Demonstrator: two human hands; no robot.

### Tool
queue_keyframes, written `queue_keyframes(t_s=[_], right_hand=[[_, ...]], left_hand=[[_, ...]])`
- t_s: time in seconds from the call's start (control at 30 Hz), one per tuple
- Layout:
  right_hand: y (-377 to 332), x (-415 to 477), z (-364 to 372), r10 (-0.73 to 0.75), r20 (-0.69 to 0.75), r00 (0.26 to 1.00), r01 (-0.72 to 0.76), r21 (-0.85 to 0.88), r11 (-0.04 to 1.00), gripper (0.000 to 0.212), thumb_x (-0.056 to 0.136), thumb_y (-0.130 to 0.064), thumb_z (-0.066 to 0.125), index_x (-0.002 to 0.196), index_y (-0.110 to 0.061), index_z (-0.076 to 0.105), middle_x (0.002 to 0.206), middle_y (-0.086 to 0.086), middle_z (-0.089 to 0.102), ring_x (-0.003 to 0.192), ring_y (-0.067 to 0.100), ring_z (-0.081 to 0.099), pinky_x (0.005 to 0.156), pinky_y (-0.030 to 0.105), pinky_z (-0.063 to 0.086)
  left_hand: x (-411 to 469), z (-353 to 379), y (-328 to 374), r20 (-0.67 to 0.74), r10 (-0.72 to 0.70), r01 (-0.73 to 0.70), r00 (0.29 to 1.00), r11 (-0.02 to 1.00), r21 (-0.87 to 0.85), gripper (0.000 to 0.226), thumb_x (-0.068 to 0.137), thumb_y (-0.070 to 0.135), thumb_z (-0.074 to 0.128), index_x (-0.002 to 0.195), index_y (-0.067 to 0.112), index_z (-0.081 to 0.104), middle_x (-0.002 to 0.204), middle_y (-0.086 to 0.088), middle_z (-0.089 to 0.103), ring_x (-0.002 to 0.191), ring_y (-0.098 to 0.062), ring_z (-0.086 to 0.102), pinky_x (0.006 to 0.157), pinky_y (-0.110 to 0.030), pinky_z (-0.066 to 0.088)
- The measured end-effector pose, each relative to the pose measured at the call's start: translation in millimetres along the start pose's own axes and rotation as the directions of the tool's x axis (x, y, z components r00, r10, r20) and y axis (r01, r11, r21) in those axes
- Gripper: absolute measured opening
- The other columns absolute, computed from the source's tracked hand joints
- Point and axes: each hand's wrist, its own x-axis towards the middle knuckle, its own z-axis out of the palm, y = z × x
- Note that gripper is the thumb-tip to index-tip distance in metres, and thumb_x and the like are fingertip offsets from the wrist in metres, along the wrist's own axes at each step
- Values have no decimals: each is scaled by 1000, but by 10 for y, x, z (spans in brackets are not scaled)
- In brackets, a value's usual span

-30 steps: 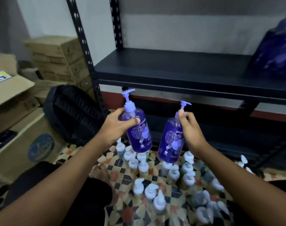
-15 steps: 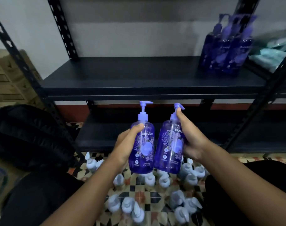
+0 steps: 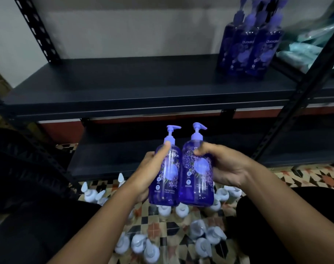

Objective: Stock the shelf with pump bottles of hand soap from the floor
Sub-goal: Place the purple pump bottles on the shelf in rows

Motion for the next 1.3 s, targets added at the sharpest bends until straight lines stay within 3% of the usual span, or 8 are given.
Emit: queue_keyframes(t_s=[0.1, 0.2, 0.33, 0.47, 0.7, 1.0, 1.13, 1.3], right_hand=[[15, -61, -36, -49, -87, 995, 47, -32, 998, 42, 77, -8, 74, 117, 6, 68, 117, 27, 69, 102, 36, 70, 87, 49, 59], [58, -56, -58, -102, -156, 982, 98, -32, 995, 49, 77, -21, 78, 119, 3, 69, 118, 25, 70, 101, 35, 70, 90, 48, 57], [104, -56, -63, -237, -172, 956, 244, 18, 970, 42, 78, -28, 76, 114, -7, 67, 100, 16, 70, 80, 25, 70, 76, 38, 60], [181, -53, -35, -351, -213, 912, 344, -68, 936, 52, 77, -35, 80, 120, -12, 63, 106, 15, 70, 90, 27, 69, 78, 42, 58], [220, -153, 24, -331, -252, 910, 292, -178, 940, 78, 63, -23, 93, 128, -6, 54, 120, 23, 68, 103, 39, 71, 82, 54, 59], [-238, -457, -7, -516, -316, 796, 457, -244, 855, 47, 76, -5, 82, 118, -14, 62, 97, 12, 74, 82, 27, 71, 78, 47, 60], [-619, -607, -127, -604, -321, 730, 522, -310, 795, 40, 82, -5, 77, 117, -17, 62, 97, 11, 74, 83, 27, 71, 82, 50, 59], [-1088, -748, -400, -648, -371, 665, 541, -358, 761, 51, 77, -8, 83, 119, -13, 55, 98, 10, 71, 82, 24, 72, 78, 44, 60]], left_hand=[[48, -14, 1, -36, -5, 5, 999, 1000, 3, 87, 59, 30, 95, 128, 11, 45, 121, -16, 65, 92, -28, 76, 76, -48, 62], [99, -51, 52, -24, 77, -78, 997, 997, -10, 74, 59, 18, 95, 122, 2, 59, 109, -20, 73, 88, -32, 76, 77, -47, 61], [55, -72, 120, -93, 172, -185, 981, 972, -148, 52, 68, 28, 82, 115, 15, 64, 100, -19, 74, 84, -36, 74, 76, -53, 61], [32, -36, 122, -91, 216, -230, 972, 955, -190, 45, 73, 32, 76, 116, 23, 64, 107, -20, 71, 91, -39, 71, 81, -59, 59], [32, 67, 123, -118, 323, -329, 939, 944, -35, 86, 50, 28, 93, 125, 21, 52, 108, -7, 71, 87, -20, 75, 70, -36, 59], [127, 361, 551, -79, 469, -470, 880, 883, 12, 51, 78, 11, 82, 124, 23, 60, 104, -8, 76, 88, -23, 74, 72, -36, 59], [275, 632, 877, -125, 492, -498, 862, 867, -17, 47, 76, 16, 85, 116, 18, 60, 101, -10, 74, 84, -21, 73, 74, -39, 58], [456, 1022, 1315, 8, 576, -576, 818, 817, 32, 31, 60, 24, 88, 84, 24, 69, 78, -2, 72, 71, -17, 68, 69, -34, 59]])
